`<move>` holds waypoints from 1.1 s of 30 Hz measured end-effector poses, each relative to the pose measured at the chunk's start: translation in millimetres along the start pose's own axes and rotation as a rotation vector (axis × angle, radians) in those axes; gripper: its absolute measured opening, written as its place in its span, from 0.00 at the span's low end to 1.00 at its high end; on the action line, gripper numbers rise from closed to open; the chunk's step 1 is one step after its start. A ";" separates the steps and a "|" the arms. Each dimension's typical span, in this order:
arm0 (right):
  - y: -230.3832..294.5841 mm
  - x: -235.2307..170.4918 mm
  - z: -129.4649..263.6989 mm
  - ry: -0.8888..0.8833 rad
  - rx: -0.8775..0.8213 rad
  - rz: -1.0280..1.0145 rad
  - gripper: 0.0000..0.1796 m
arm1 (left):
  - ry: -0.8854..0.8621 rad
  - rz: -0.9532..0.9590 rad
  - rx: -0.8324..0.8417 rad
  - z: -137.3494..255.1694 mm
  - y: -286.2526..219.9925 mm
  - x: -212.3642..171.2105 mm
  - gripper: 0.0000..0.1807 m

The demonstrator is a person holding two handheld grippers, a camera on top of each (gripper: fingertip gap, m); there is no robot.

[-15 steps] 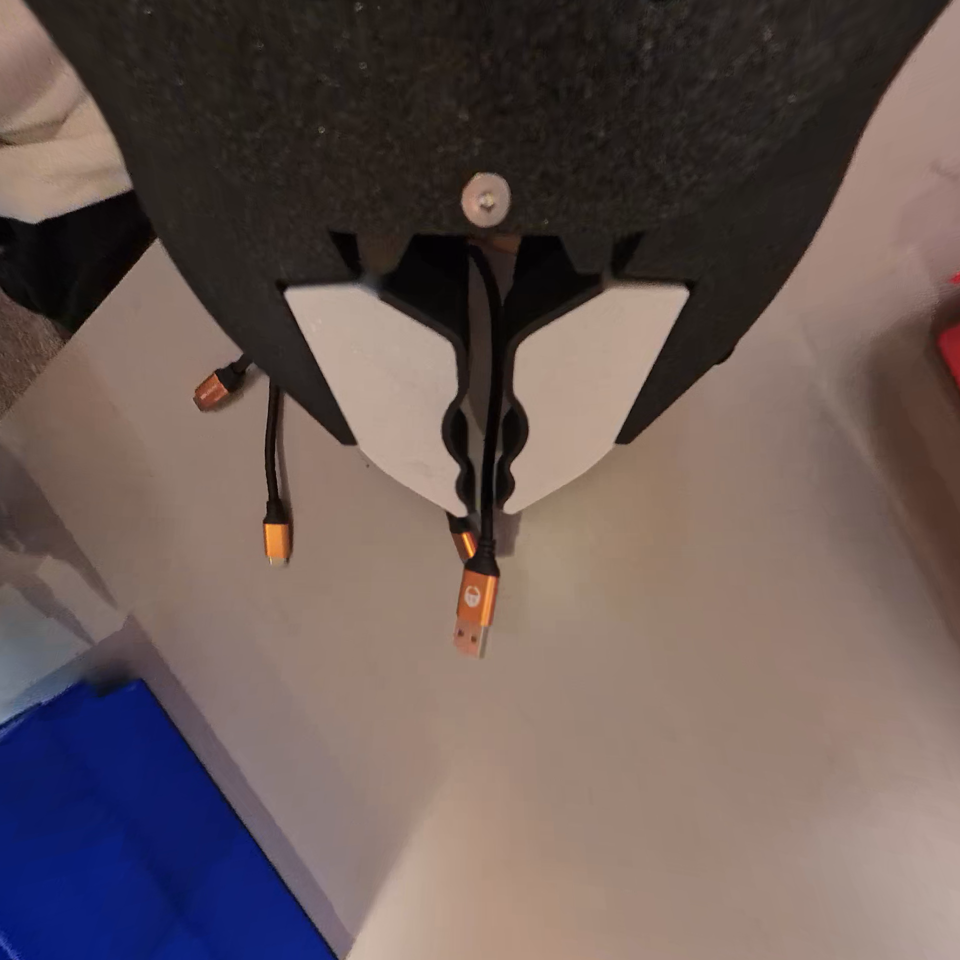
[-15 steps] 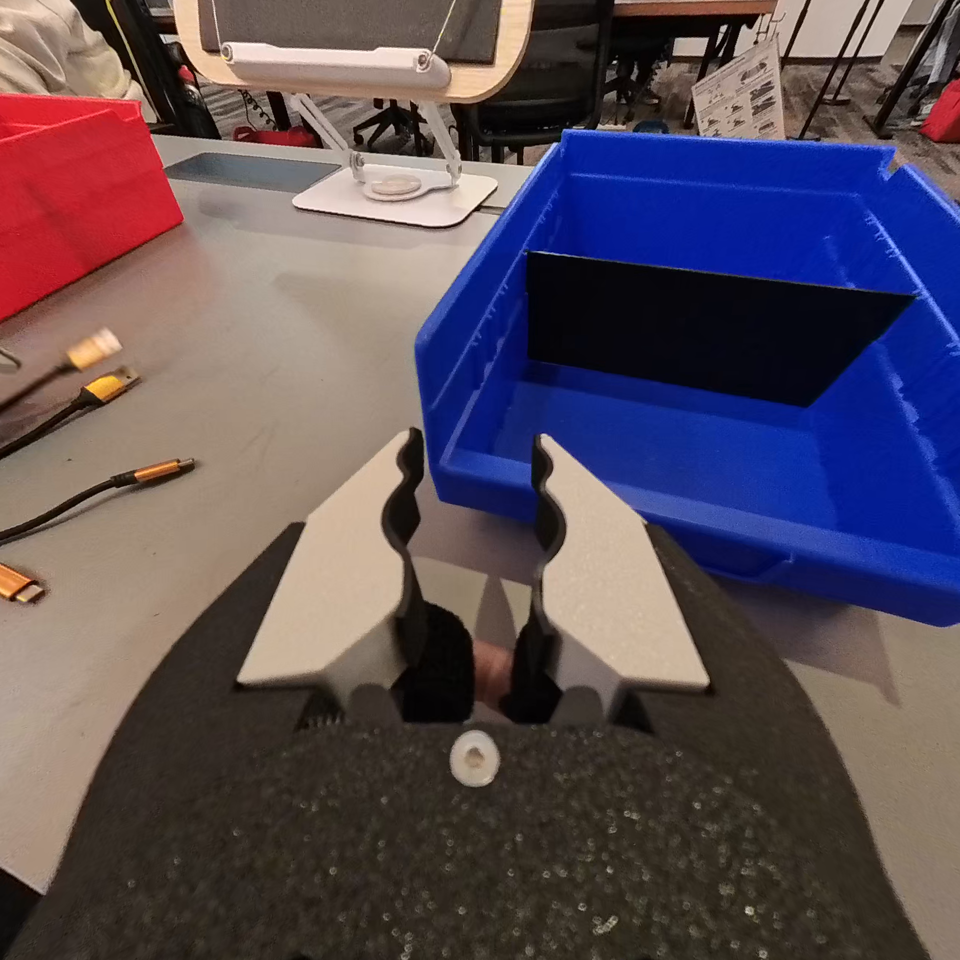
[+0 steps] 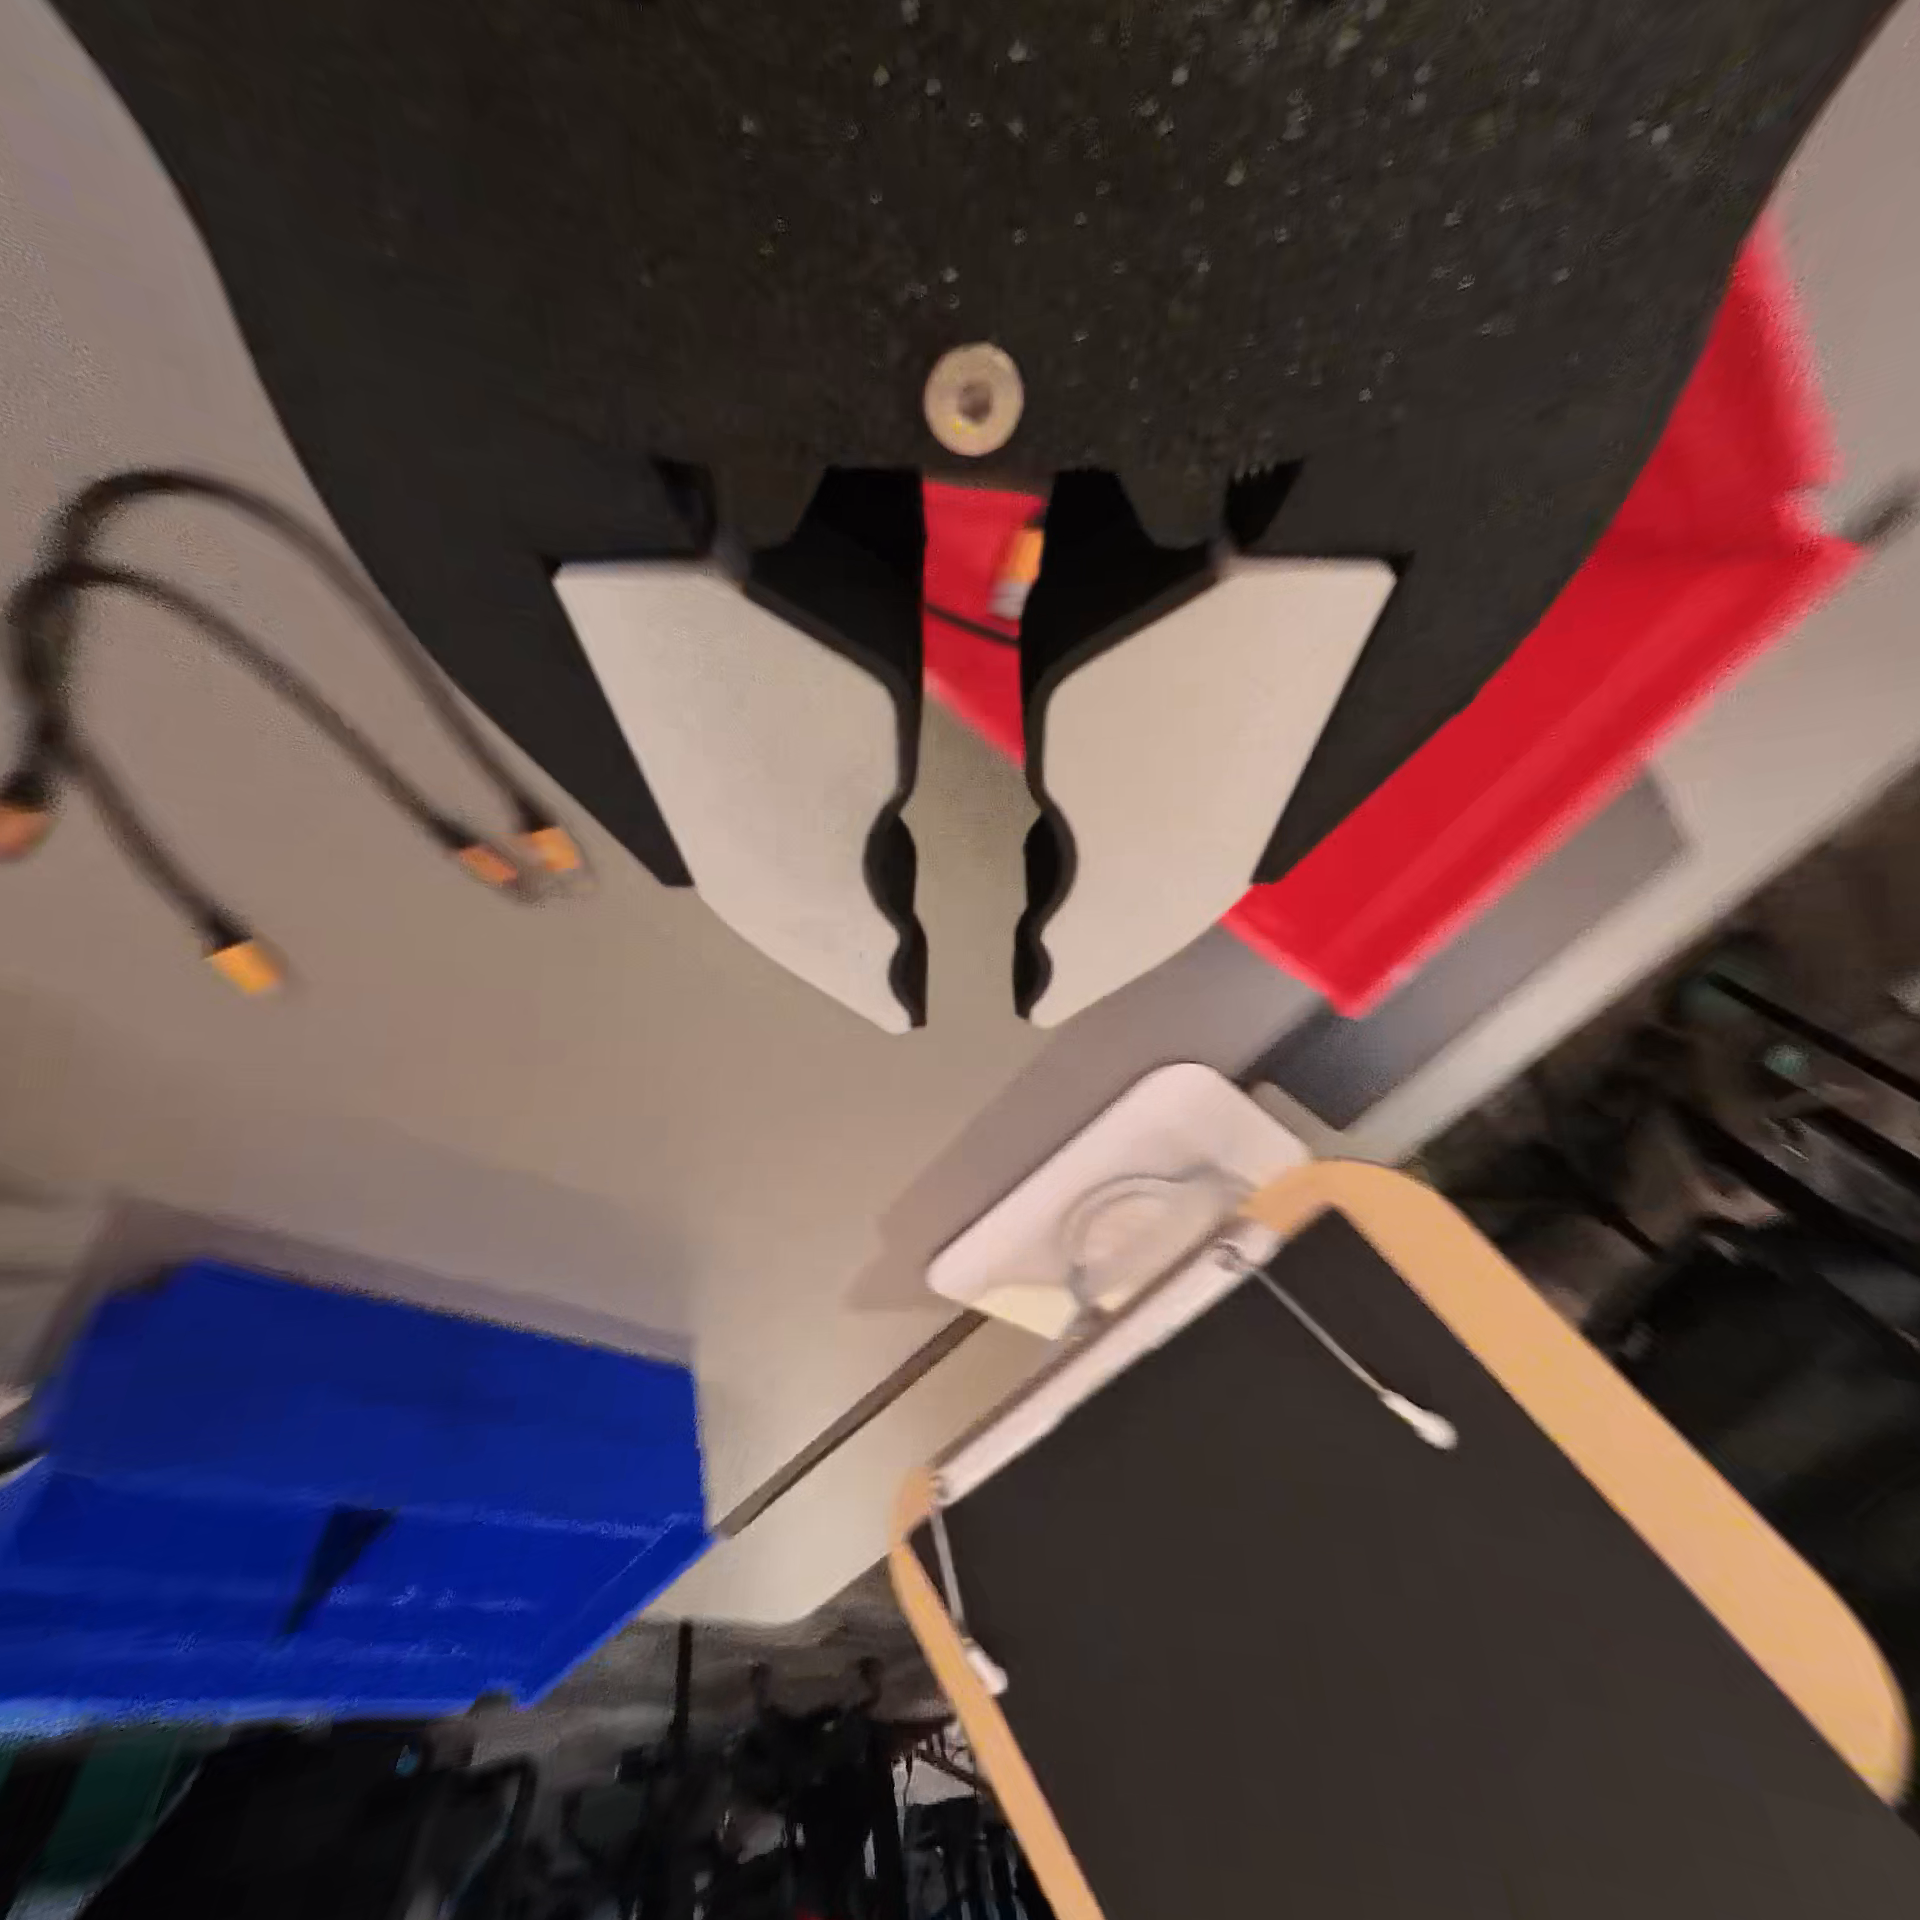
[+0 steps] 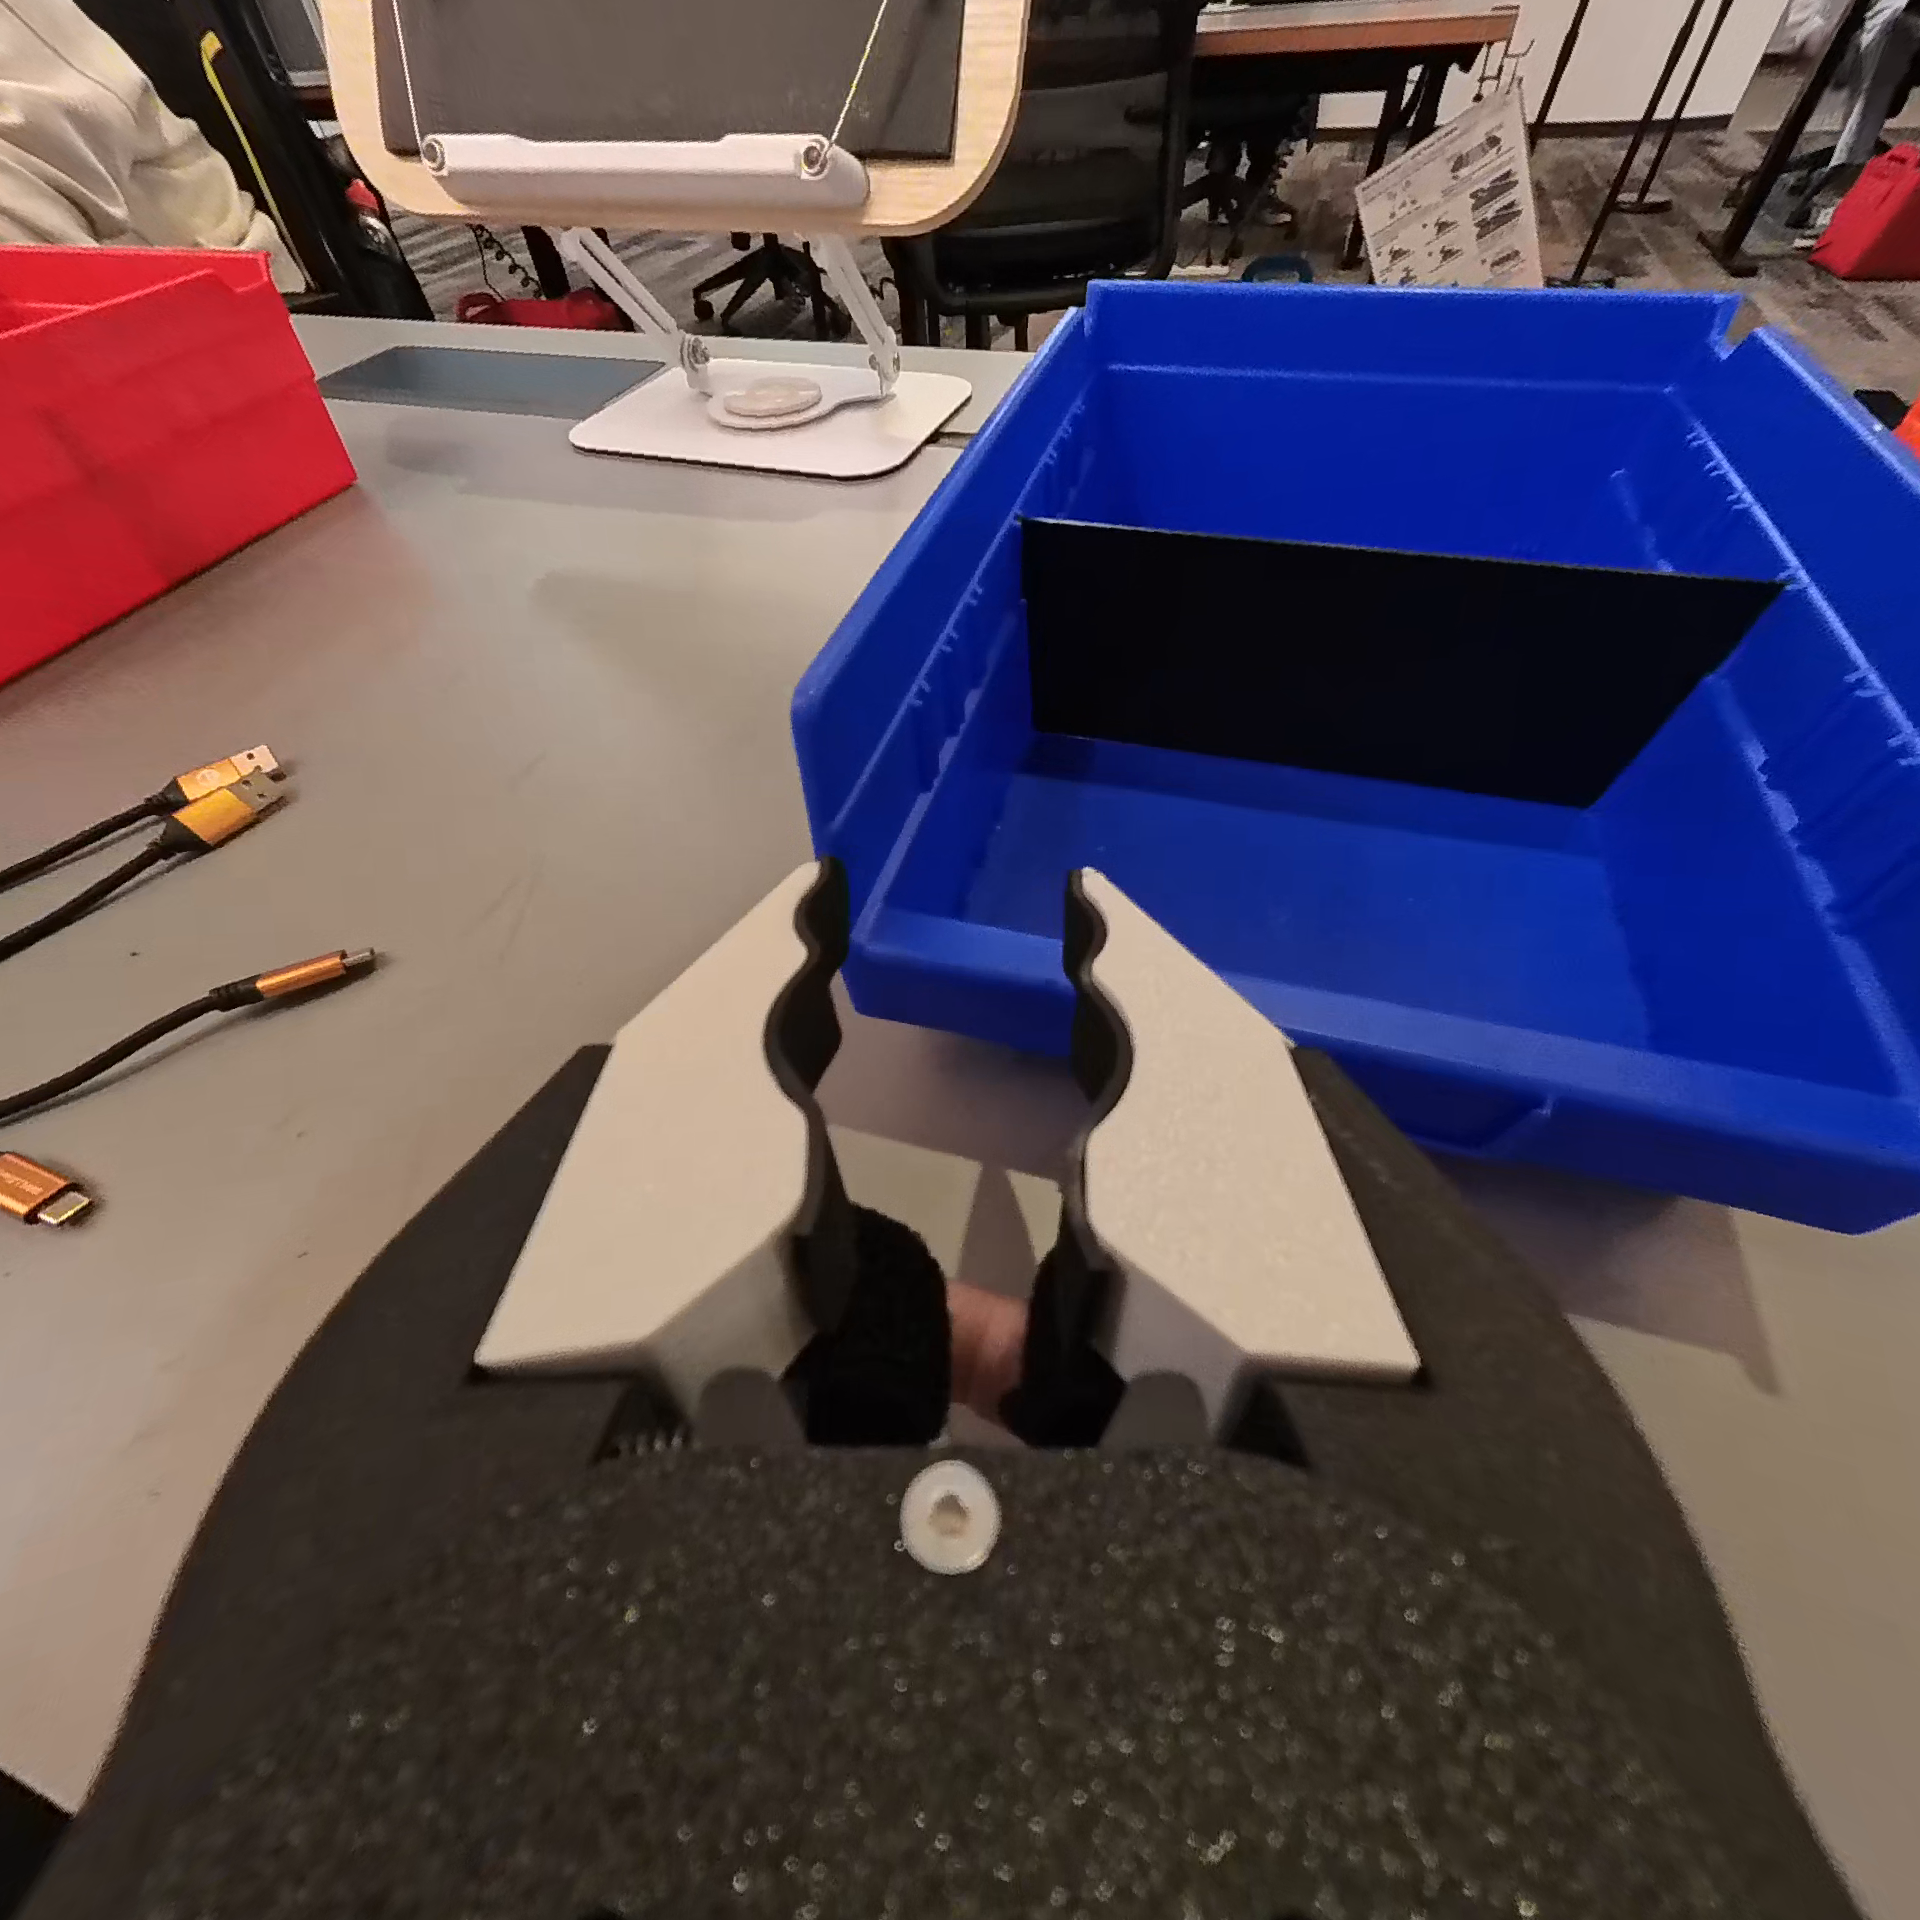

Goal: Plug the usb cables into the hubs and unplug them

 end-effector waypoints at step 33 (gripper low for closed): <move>-2.6 -5.4 -12.7 0.043 -0.006 -0.002 0.23 | 1.123 -0.649 -0.396 -81.1 145.0 -161.4 0.12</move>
Point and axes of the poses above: each gripper's, where its closed fingertips meet, z back along the fingers, x out of its top, y = z × x across the jaws, the point moved 7 cm from there along z, back along the fingers, and after that the axes turned 1 degree about -z, right-handed, at the moved point
